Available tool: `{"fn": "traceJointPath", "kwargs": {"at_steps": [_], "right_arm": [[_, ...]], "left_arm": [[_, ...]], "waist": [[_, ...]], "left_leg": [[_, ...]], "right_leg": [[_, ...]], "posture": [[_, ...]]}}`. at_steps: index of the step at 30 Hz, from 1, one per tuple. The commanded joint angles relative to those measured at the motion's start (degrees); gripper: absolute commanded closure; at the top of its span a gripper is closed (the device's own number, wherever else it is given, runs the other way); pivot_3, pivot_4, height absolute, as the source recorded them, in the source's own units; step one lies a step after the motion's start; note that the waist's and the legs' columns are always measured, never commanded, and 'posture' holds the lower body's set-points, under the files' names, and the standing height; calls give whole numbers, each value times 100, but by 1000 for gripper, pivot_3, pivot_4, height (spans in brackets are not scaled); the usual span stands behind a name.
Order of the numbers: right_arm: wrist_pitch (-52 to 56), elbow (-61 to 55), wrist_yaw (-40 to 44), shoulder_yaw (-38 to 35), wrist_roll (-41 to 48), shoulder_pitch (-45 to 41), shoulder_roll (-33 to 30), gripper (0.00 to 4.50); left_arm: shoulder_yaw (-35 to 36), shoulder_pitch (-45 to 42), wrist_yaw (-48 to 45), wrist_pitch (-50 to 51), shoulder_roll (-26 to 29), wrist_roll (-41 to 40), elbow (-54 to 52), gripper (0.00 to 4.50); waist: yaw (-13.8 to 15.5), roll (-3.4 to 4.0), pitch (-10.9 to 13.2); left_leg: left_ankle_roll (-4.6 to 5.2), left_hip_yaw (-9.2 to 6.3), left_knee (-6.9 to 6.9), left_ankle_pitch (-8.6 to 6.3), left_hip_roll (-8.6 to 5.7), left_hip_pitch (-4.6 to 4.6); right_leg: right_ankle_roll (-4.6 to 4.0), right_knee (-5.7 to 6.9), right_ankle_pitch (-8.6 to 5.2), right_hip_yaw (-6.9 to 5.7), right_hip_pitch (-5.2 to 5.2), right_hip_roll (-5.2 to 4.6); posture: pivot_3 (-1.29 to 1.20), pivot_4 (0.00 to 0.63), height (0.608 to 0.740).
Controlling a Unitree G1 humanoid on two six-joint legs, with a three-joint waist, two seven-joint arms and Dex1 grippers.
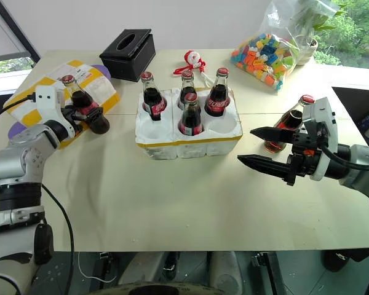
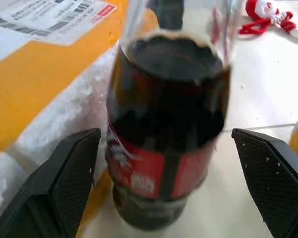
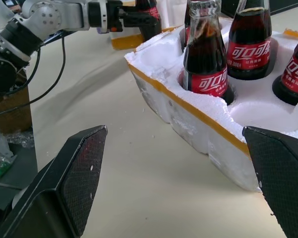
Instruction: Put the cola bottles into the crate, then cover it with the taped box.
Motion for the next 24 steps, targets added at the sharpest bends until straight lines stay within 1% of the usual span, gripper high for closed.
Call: {"fn": "traceJointPath", "kwargs": {"at_steps": [1,4,7,9,10,11,12,15,19,21,22,24], "right_arm": [[-30,-150,-25,-219,127,-35,-8,0],[-30,-151,-56,-195,139,-51,-3,0],[-30,-161,-84,-194,157,-57,4,0],[-33,-170,-108,-190,157,-57,4,0],[-31,-175,-117,-198,164,-51,-1,0],[-28,-180,-123,-208,173,-43,-8,0],[-25,-185,-126,-220,180,-33,-18,0],[-35,-180,-113,-245,171,4,-35,0],[-54,-151,-67,-255,136,34,-66,0],[-72,-128,-53,-221,99,32,-64,0],[-82,-125,-53,-192,75,28,-60,0],[-95,-122,-47,-161,40,28,-47,0]], "left_arm": [[-128,-362,-115,-520,-11,201,545,84],[-246,-573,-200,-811,-43,333,1071,84],[-360,-649,-349,-964,-57,400,1274,84],[-371,-657,-419,-1006,-43,393,1258,592],[-362,-659,-443,-995,-19,395,1224,962],[-350,-661,-463,-974,10,399,1190,1453],[-342,-659,-506,-939,65,401,1136,1636],[-346,-644,-701,-844,234,396,968,1617],[-19,-824,-1747,-47,658,-493,288,1617],[3,-920,-2617,601,999,-1187,-225,1617],[-42,-944,-3062,865,1185,-1491,-475,1617],[-152,-981,-3840,1319,1516,-2022,-914,1617]], "waist": [[2,0,0],[-2,0,0],[-6,0,0],[-5,0,0],[-5,0,0],[0,-1,1],[1,-2,1],[-7,-3,1],[-19,-22,13],[-21,-27,15],[-24,-28,16],[-18,-27,16]], "left_leg": [[1,0,0,1,0,0],[2,0,0,2,0,0],[3,0,0,2,0,0],[4,0,0,1,0,-1],[3,0,0,1,0,0],[3,0,0,1,0,0],[3,0,0,1,0,-1],[5,0,0,1,0,-4],[4,0,0,2,2,-19],[-5,0,3,8,1,-42],[-26,0,7,21,1,-54],[-33,0,11,25,0,-77]], "right_leg": [[0,0,0,0,0,0],[0,1,0,0,-1,0],[0,1,0,0,-1,0],[0,1,0,0,-2,0],[0,1,0,0,-2,0],[0,1,0,0,-1,-1],[0,1,0,0,-1,-1],[0,0,1,0,-3,-1],[0,5,1,0,-21,1],[-1,11,2,0,-44,1],[-3,12,3,0,-55,1],[-5,12,5,0,-74,1]], "posture": [[0,150,732],[0,150,732],[0,150,732],[0,150,732],[0,150,732],[0,150,732],[0,150,732],[0,150,732],[0,150,732],[0,150,732],[0,150,732],[0,150,732]]}}
